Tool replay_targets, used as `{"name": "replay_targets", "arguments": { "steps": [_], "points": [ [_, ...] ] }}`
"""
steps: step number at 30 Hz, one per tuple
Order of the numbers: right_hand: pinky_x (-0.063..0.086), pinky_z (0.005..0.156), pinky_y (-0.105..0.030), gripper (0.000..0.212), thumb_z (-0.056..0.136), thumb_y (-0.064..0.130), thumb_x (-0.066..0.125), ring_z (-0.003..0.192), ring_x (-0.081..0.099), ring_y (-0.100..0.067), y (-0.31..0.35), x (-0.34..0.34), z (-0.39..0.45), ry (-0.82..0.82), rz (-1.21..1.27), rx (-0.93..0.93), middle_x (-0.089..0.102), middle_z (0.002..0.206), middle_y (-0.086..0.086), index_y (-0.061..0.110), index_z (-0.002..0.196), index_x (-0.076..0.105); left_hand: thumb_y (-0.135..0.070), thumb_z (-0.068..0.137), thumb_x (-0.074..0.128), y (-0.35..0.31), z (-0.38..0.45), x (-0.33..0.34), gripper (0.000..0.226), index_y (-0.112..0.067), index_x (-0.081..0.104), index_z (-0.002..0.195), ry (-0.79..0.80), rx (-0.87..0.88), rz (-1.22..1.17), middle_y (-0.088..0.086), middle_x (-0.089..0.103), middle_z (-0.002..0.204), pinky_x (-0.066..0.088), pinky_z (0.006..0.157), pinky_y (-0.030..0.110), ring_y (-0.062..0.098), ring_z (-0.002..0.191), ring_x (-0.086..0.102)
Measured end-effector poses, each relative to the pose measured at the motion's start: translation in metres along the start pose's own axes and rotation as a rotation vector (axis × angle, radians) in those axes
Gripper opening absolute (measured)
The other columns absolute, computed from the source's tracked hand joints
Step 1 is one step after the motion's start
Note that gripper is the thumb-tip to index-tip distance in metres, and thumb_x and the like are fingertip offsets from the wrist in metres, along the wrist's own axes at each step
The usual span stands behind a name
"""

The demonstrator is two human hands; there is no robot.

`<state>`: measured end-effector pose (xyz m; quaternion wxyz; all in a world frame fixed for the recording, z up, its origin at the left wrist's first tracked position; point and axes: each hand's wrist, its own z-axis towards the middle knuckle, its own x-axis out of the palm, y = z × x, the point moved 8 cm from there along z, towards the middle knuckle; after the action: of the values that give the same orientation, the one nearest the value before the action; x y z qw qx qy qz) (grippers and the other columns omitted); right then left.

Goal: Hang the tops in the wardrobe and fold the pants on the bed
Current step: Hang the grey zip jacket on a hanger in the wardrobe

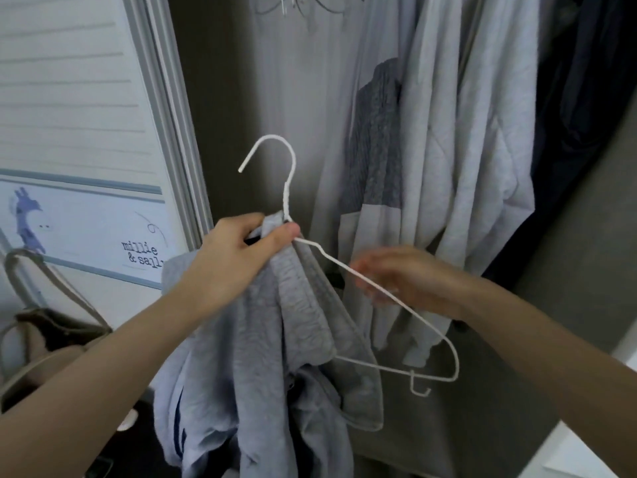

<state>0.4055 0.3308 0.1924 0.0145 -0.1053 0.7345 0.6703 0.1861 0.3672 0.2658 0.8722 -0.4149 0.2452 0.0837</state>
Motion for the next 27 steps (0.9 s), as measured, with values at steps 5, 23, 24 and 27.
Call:
{"name": "replay_targets", "arguments": {
  "steps": [5,23,24,27],
  "points": [
    [0.051,0.092,-0.049,0.037,0.088,-0.003,0.058,0.103,0.065,-0.027,-0.097,0.042,-0.009,0.499,0.006,0.393,0.066,0.118,-0.014,0.015,0.120,0.063,-0.066,0.082,0.056,0.014,-0.011,-0.032,0.056,-0.013,0.071,0.085,-0.088,-0.091,-0.022,0.012,0.068,0.079,0.053,0.077,0.048,0.027,0.078,0.066],
    [0.038,0.052,-0.027,0.031,0.082,0.017,0.060,0.038,0.046,-0.015,-0.051,0.024,0.008,-0.045,0.089,0.405,0.036,0.049,-0.005,0.016,0.052,0.051,-0.041,0.090,0.062,0.036,-0.053,-0.118,0.025,-0.023,0.058,0.073,-0.422,-0.036,0.275,-0.001,0.061,0.064,0.036,0.053,0.009,0.008,0.061,0.054],
    [0.036,0.053,-0.027,0.033,0.080,0.017,0.061,0.037,0.045,-0.015,-0.045,0.016,0.010,-0.069,0.069,0.388,0.035,0.047,-0.004,0.017,0.049,0.052,-0.041,0.091,0.061,0.033,-0.054,-0.119,0.028,-0.025,0.053,0.069,-0.415,0.003,0.291,-0.002,0.055,0.059,0.035,0.053,0.009,0.008,0.056,0.049],
    [0.037,0.053,-0.028,0.040,0.081,0.016,0.062,0.034,0.043,-0.013,-0.026,-0.006,0.019,-0.156,-0.017,0.301,0.035,0.050,-0.005,0.019,0.042,0.055,-0.041,0.091,0.056,0.012,-0.059,-0.117,0.035,-0.027,0.036,0.066,-0.403,0.202,0.444,-0.006,0.033,0.048,0.033,0.051,0.014,0.011,0.051,0.038]
  ]
}}
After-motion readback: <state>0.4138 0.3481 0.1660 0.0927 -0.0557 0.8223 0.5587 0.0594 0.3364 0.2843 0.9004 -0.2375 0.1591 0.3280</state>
